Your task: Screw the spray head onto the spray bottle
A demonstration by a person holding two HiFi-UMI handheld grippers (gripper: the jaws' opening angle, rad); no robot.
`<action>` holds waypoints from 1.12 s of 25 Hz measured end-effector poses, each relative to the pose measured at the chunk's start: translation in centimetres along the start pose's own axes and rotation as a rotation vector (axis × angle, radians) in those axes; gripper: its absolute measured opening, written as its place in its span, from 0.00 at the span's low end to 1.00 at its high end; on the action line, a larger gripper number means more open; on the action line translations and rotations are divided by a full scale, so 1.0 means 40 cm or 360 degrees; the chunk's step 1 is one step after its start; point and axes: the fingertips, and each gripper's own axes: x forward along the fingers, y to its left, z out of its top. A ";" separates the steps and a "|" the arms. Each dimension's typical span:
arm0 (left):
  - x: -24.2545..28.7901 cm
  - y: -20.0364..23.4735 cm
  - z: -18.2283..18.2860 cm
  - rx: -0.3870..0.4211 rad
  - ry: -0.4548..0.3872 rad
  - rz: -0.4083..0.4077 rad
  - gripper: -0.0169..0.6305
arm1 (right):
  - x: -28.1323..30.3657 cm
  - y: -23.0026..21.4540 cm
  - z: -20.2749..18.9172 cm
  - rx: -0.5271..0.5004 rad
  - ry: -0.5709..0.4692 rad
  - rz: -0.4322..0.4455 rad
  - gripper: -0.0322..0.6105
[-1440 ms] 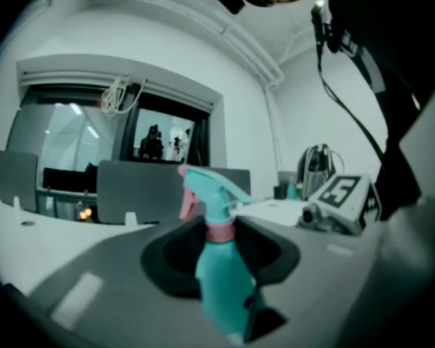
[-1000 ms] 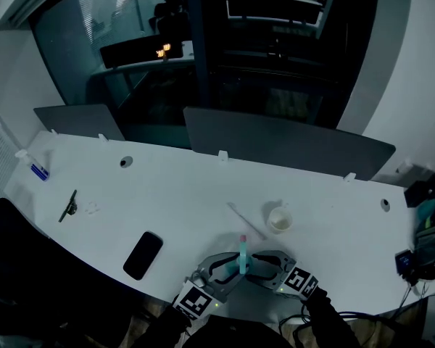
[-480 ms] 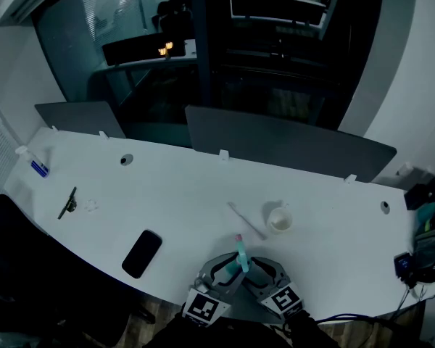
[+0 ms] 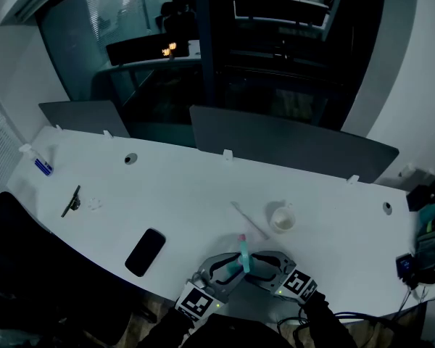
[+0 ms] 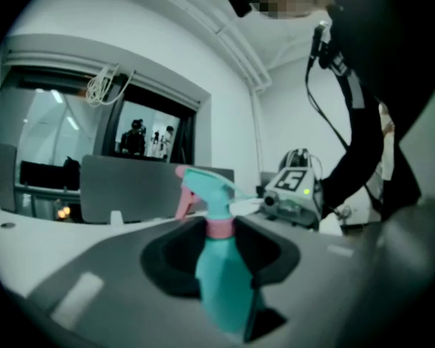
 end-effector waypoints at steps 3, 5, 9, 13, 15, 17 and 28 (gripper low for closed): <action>0.005 0.009 0.002 -0.0002 -0.0005 0.0216 0.24 | -0.034 -0.011 0.020 0.0237 -0.0199 -0.0409 0.43; 0.005 0.015 0.011 -0.0024 -0.0027 0.0358 0.24 | -0.031 -0.003 0.031 0.0289 -0.0254 -0.0618 0.43; 0.019 0.022 0.016 -0.0078 -0.0064 0.0495 0.24 | -0.003 -0.003 0.044 0.0223 -0.0221 -0.0893 0.43; 0.016 0.022 0.017 -0.0153 -0.0080 0.0426 0.23 | -0.005 -0.007 0.038 0.0180 -0.0243 -0.0721 0.43; 0.013 0.016 0.016 -0.0165 -0.0080 0.0323 0.23 | -0.010 -0.009 0.028 0.0127 -0.0232 -0.0553 0.43; 0.005 0.007 0.005 -0.0118 -0.0043 0.0169 0.23 | -0.014 -0.007 0.033 0.0077 -0.0224 -0.0364 0.43; -0.011 0.008 0.013 -0.0037 -0.0077 0.0162 0.22 | -0.022 -0.014 0.021 0.0011 -0.0144 -0.0240 0.43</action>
